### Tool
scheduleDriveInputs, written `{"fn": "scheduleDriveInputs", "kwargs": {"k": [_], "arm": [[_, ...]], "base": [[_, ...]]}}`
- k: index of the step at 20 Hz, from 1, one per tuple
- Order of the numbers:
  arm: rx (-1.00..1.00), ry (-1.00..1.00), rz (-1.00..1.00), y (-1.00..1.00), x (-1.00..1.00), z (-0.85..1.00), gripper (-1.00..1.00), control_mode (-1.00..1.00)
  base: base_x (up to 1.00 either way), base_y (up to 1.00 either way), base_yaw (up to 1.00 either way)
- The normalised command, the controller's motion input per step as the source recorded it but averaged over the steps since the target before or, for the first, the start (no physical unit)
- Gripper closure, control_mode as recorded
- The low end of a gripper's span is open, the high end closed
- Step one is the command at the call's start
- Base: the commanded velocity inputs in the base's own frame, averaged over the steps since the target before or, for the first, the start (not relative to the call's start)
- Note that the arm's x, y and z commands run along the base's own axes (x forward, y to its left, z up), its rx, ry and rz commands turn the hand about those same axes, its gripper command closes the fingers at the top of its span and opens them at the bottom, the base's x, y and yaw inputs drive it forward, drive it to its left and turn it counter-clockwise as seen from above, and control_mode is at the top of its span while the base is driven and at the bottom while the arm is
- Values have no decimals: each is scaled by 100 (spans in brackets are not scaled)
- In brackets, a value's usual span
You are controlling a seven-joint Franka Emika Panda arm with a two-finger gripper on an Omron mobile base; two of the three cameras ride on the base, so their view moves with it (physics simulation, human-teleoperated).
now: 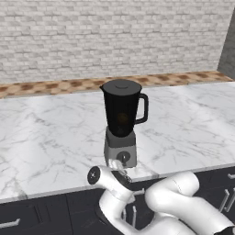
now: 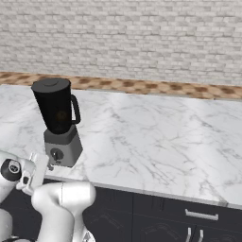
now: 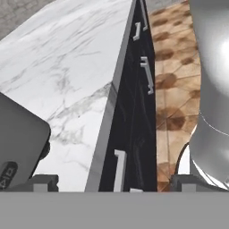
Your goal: Open the blender lid, put the orange in the blender, close the lid, and start the blender.
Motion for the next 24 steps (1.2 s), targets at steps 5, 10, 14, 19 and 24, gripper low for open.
{"fn": "scheduleDriveInputs", "kwargs": {"k": [5, 10, 14, 19, 24], "arm": [[0, -1, 0, -4, 18, -10, -100, -100], [0, 0, 0, 0, 19, -9, -100, -100], [-2, -7, 0, 0, 20, -33, -100, -100], [-24, -24, 0, 5, 2, -49, -100, -100], [-33, -26, 0, 3, 3, -28, -100, -100]], "base": [[0, 0, 0], [0, 0, 0], [0, 0, 0], [0, 0, 0], [0, 0, 0]]}}
